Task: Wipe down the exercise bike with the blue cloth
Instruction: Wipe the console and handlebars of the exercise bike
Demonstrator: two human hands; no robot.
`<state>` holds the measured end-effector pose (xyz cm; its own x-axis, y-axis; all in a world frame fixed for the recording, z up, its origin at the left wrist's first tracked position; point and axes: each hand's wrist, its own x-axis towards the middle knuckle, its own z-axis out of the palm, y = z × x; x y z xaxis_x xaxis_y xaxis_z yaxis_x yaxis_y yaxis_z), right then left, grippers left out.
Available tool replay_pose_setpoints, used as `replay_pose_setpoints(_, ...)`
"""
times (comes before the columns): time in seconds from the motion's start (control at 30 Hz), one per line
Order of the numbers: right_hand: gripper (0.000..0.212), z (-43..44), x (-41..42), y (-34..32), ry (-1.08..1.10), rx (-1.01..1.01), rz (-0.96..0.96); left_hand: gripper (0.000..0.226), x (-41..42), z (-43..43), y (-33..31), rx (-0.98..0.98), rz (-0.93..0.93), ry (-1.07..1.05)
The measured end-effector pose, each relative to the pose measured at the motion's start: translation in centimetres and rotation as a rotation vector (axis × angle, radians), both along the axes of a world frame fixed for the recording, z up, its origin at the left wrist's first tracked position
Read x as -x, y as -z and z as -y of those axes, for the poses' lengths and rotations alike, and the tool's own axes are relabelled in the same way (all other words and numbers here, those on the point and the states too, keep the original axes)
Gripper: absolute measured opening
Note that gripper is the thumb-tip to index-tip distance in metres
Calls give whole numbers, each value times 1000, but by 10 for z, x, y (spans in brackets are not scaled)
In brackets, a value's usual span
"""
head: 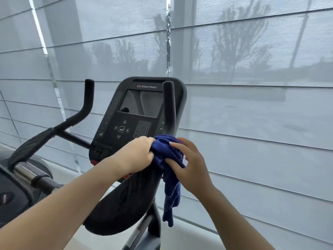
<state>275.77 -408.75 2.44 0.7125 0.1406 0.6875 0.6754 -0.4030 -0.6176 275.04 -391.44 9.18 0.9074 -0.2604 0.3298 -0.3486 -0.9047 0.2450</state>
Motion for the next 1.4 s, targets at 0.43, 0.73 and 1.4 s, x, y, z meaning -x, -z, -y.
replay_pose_setpoints(0.43,36,-21,12,5,30,-125,-259,40,3,7,5,18,-5,36)
replay_pose_setpoints(0.73,37,-46,-8,-37,246,-45,5,36,-29,-17,-17,144,176,200)
replay_pose_setpoints(1.4,30,-60,-83,-101,710,151,114,71,-145,-13,-99,-85,343,363)
